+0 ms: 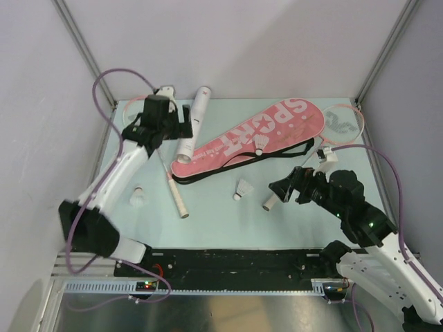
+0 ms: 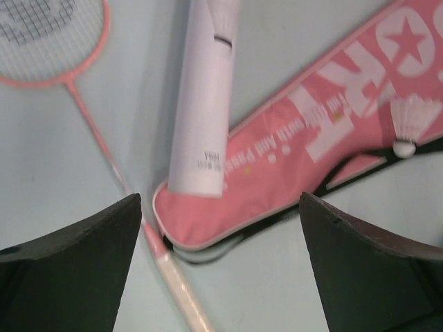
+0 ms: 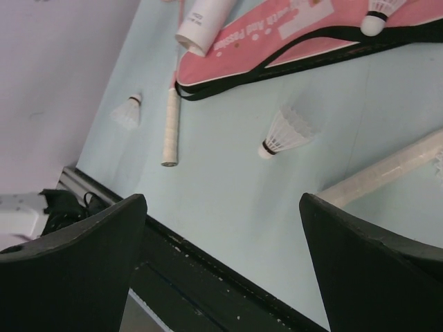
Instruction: Pack up the badminton gear
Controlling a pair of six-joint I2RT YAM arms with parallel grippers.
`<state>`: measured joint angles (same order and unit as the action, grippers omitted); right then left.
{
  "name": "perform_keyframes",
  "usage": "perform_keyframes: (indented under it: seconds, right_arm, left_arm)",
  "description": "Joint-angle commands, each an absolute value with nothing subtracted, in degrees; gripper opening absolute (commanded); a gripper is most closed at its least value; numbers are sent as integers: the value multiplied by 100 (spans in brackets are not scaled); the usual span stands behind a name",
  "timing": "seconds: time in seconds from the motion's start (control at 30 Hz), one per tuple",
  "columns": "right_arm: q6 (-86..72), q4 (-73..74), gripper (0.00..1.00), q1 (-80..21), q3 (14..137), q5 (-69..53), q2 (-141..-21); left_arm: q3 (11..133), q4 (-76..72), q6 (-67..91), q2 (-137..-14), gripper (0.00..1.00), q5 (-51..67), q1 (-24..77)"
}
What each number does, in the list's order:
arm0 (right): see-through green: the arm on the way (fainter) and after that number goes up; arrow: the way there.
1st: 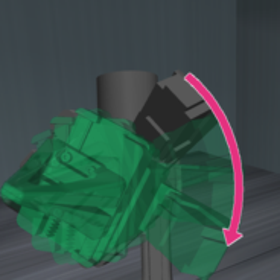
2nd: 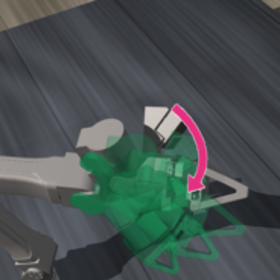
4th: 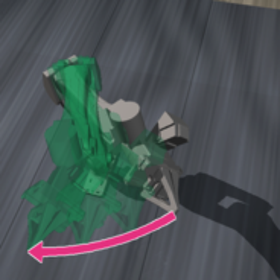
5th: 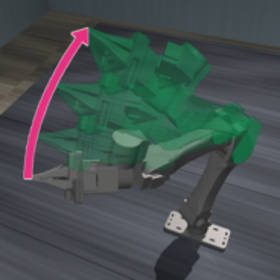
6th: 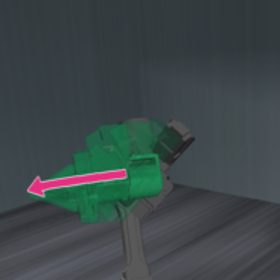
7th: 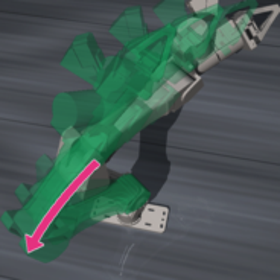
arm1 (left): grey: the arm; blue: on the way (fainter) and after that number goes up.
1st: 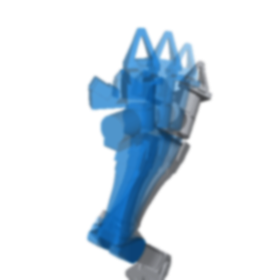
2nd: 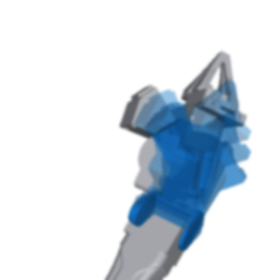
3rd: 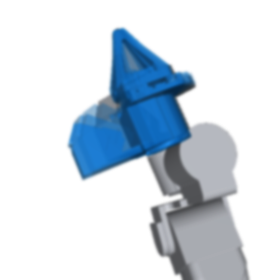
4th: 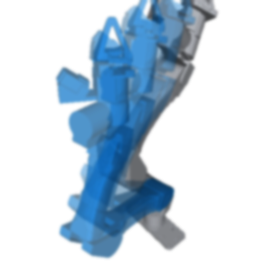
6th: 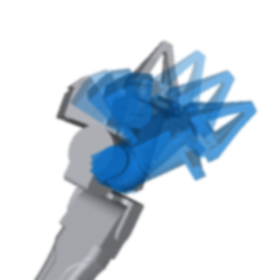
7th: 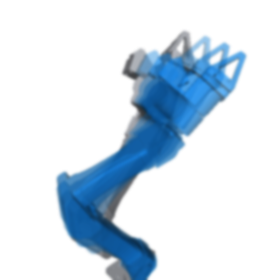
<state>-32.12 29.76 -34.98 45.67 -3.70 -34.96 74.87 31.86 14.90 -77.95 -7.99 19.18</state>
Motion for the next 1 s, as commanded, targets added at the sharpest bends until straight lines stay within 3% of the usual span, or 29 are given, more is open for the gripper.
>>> perform_keyframes:
  seconds: [0.0,0.23,0.47,0.63,0.83,0.97]
  right_arm:
    - [-3100,2566,97,-3559,4479,-689,-3234]
    - [-3219,2741,96,-3581,4473,-725,-3058]
    - [-3241,2728,96,-3587,4474,-863,-3038]
    - [-3114,2698,97,-3603,4469,-896,-3091]
    - [-3268,2646,97,-3603,4472,-815,-3088]
    - [-3449,2524,97,-3603,4469,-777,-3198]
  left_arm:
    - [8695,3465,1132,-9157,98,-868,1687]
    - [10364,3804,816,-11195,98,-1213,1585]
    - [10985,3845,780,-12316,98,-1111,1505]
    - [11102,3881,842,-12720,92,-989,1505]
    - [10916,3890,974,-12868,77,-767,1504]
    - [10830,3915,1025,-12720,58,-465,1509]
